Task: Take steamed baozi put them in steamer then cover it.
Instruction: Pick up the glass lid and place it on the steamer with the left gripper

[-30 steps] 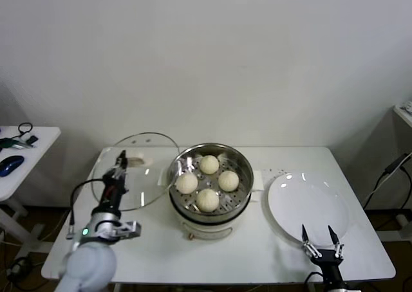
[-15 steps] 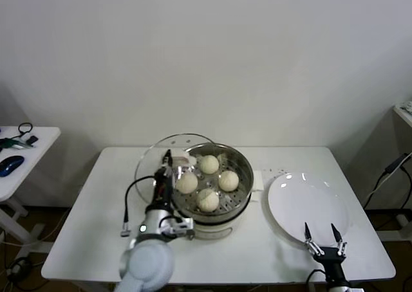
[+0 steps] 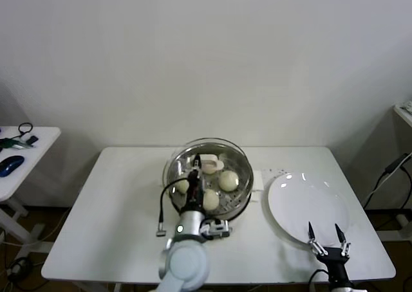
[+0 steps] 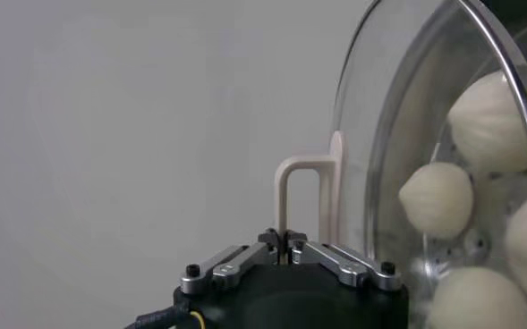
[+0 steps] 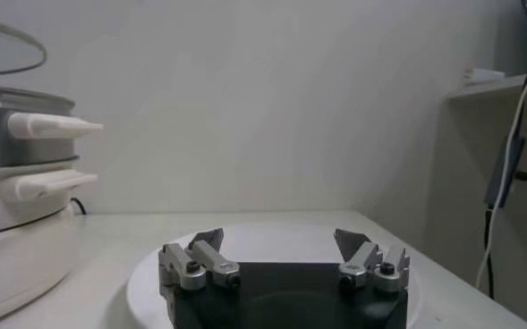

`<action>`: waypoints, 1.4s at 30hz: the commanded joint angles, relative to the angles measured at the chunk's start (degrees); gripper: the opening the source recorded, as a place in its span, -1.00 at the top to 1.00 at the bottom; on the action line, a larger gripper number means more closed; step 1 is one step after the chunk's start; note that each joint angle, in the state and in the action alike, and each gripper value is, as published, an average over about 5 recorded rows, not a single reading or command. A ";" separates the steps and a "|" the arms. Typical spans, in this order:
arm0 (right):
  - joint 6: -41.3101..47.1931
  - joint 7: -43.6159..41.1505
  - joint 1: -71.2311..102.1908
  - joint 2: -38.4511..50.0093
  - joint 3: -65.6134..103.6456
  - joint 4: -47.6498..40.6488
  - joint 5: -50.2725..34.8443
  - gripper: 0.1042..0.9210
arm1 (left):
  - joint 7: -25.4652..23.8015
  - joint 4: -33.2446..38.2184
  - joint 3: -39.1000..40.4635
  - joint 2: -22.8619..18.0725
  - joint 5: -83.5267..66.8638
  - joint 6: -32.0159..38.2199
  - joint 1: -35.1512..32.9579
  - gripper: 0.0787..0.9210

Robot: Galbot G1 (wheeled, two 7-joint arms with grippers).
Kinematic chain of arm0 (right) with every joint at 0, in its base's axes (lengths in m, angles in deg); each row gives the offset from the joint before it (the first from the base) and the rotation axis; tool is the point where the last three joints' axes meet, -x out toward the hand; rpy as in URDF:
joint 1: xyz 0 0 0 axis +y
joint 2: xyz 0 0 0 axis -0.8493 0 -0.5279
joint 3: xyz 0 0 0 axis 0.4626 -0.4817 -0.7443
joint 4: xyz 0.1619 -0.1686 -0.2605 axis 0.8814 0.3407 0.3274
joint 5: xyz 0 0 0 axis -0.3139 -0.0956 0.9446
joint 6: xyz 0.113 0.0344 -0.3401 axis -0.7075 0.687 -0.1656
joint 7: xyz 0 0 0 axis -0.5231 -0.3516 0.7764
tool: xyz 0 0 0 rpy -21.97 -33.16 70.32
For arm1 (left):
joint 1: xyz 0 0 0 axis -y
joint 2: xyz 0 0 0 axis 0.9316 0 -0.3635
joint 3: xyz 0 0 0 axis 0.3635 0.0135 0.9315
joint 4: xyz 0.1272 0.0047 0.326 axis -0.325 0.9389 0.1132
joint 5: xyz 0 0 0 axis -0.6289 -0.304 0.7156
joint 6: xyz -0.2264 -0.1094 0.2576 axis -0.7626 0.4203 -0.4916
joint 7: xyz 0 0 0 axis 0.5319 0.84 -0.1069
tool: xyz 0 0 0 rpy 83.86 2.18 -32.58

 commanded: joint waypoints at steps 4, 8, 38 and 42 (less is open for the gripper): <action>-1.22 0.07 0.03 0.23 -0.01 -0.51 -0.32 -0.76 | -0.26 -3.91 2.44 -3.43 3.66 -0.30 0.89 0.87; -1.53 0.07 0.05 0.22 -0.10 -0.72 -0.33 -0.76 | -0.23 -4.56 2.15 -3.26 4.48 0.17 0.54 0.87; -3.20 -0.17 0.10 -0.35 -0.66 -2.32 0.16 -0.76 | 0.74 -8.25 0.59 -3.49 4.93 -0.28 1.90 0.87; -3.34 -0.21 0.03 -0.42 -0.82 -2.42 0.23 -0.76 | 0.69 -7.97 0.18 -3.01 5.04 -0.40 1.63 0.87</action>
